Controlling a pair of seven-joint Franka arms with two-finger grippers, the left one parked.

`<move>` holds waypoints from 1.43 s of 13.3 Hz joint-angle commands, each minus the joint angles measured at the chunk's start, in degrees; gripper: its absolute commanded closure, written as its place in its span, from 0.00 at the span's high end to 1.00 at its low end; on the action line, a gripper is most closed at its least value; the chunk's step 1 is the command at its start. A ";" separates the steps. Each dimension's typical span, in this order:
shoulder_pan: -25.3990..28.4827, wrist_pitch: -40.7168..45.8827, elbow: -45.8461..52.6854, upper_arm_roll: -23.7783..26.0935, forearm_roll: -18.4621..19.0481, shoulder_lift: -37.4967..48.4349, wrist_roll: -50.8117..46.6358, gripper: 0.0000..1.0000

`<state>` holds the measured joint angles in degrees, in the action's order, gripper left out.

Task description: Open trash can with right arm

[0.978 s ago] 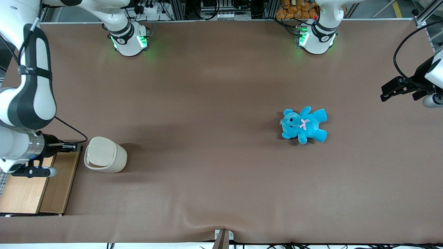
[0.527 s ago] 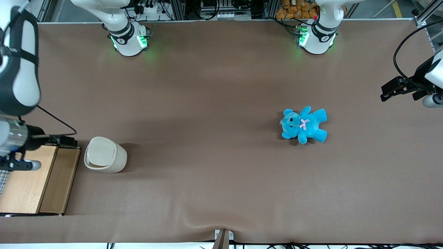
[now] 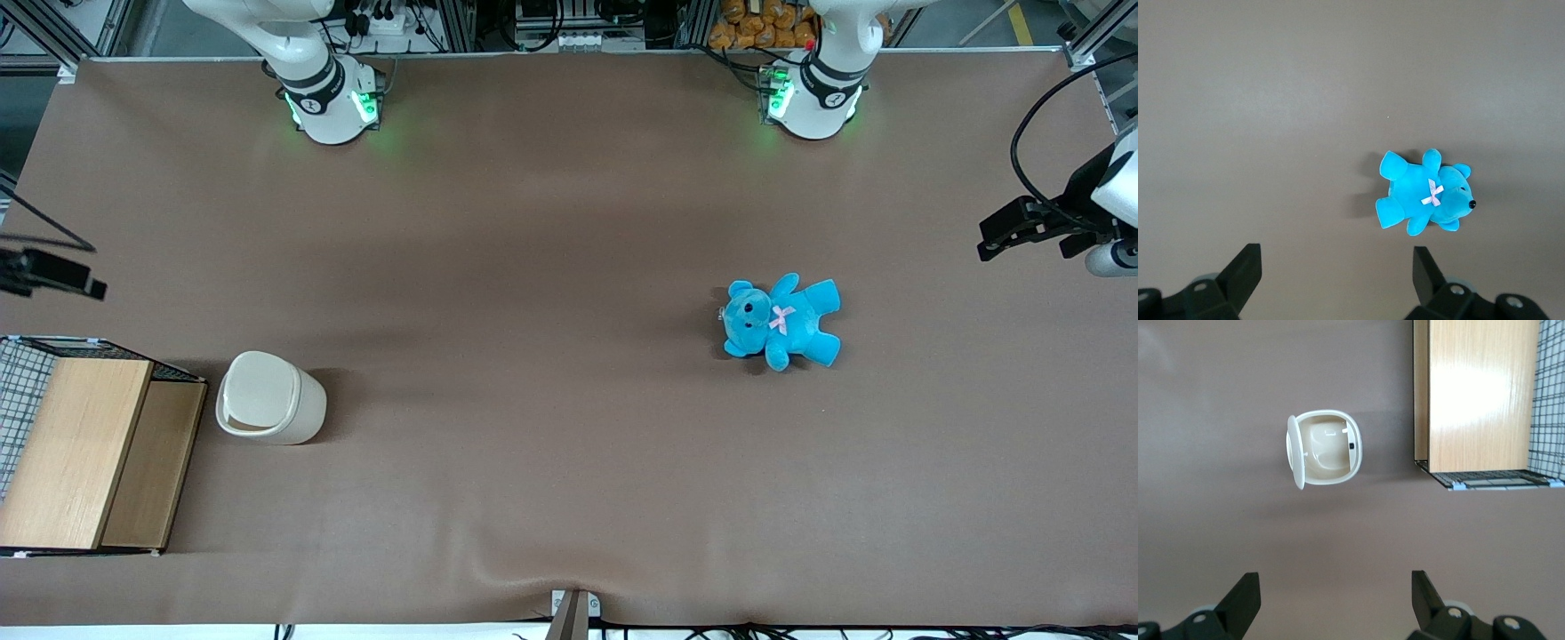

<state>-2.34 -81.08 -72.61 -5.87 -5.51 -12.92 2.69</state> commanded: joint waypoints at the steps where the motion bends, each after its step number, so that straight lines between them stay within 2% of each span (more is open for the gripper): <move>1: -0.21 -1.09 -7.26 0.42 0.94 6.04 -0.67 1.00; 8: -0.12 -1.89 -13.79 0.60 2.96 12.22 -0.67 1.00; 11: 0.32 -1.36 -13.96 1.21 5.51 13.09 -0.76 1.00; 19: -0.03 -0.58 -14.13 1.21 4.19 14.23 -0.76 1.00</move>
<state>-2.26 -81.79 -84.57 -4.86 -1.31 -1.49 2.69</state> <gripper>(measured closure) 0.000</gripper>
